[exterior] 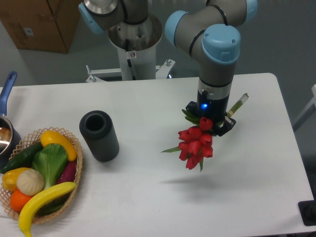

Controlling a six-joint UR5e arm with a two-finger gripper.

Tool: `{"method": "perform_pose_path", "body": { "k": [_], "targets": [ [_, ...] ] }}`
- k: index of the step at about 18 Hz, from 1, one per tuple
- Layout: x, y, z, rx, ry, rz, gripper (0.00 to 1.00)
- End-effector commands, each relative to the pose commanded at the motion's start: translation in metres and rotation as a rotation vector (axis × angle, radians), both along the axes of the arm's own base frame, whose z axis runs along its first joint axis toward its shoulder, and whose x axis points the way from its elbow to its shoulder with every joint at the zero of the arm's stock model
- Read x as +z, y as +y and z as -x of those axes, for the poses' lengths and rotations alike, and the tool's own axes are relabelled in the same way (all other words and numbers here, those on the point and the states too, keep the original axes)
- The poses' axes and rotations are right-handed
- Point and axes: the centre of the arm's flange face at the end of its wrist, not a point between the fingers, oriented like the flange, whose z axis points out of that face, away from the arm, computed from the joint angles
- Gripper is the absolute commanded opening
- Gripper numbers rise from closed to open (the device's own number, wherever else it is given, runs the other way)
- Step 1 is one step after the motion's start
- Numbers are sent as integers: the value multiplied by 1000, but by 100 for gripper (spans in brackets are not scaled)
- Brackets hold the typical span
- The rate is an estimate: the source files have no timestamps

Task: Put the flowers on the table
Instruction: 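Lower the held red tulip bunch toward the table surface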

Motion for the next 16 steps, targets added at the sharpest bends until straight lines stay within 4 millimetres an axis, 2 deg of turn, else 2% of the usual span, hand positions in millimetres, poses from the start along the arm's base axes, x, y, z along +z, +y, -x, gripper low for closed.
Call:
{"method": "perform_pose_path", "body": {
  "k": [4,7,11,14,15,16],
  "targets": [
    [-10,0,0,1,-13,8,0],
    [-39,-1,-9,-5,-55,30,0],
    [-69,11,-13,-22,-91,52,5],
    [-85,15,-12,-25,-116,64,25],
    [-88,15,-11,-24,-120,68,38],
    [-91,17,-12,-25,-124,69,58]
  ]
}}
